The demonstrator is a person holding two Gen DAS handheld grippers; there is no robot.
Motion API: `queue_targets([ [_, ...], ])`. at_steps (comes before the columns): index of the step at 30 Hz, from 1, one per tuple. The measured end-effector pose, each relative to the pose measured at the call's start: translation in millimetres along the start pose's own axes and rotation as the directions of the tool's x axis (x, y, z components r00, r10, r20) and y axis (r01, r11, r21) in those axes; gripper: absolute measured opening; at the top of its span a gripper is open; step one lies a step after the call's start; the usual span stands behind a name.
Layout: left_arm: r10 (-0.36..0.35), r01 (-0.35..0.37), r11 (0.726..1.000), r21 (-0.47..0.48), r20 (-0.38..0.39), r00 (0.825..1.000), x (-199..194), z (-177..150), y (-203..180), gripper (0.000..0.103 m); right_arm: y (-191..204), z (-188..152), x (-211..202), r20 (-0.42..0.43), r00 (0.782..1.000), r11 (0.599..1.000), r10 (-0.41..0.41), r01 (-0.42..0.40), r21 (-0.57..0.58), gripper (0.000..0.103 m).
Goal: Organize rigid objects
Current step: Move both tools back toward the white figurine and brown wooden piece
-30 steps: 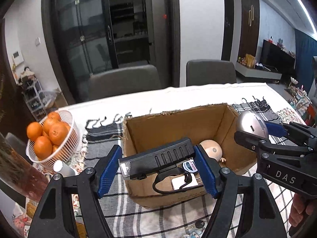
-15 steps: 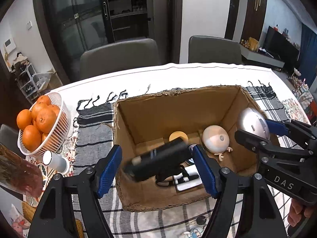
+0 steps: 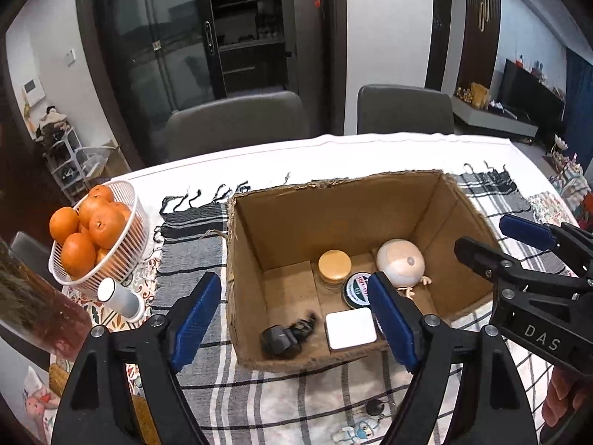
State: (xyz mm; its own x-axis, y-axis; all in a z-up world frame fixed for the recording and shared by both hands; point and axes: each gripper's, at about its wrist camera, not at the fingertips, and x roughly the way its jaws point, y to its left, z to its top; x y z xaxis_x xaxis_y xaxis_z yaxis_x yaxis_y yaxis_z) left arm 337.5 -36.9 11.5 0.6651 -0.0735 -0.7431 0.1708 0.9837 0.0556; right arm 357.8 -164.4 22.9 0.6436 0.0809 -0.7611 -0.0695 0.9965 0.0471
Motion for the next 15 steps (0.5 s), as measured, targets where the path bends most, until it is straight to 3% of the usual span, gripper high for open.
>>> queue_targets([
  [15,-0.002,-0.003,0.999,0.039,0.107,0.994,-53,-36,-9,0.083,6,-30,-50,0.090,0.996,1.000,0.024,-0.025,0.013,0.064],
])
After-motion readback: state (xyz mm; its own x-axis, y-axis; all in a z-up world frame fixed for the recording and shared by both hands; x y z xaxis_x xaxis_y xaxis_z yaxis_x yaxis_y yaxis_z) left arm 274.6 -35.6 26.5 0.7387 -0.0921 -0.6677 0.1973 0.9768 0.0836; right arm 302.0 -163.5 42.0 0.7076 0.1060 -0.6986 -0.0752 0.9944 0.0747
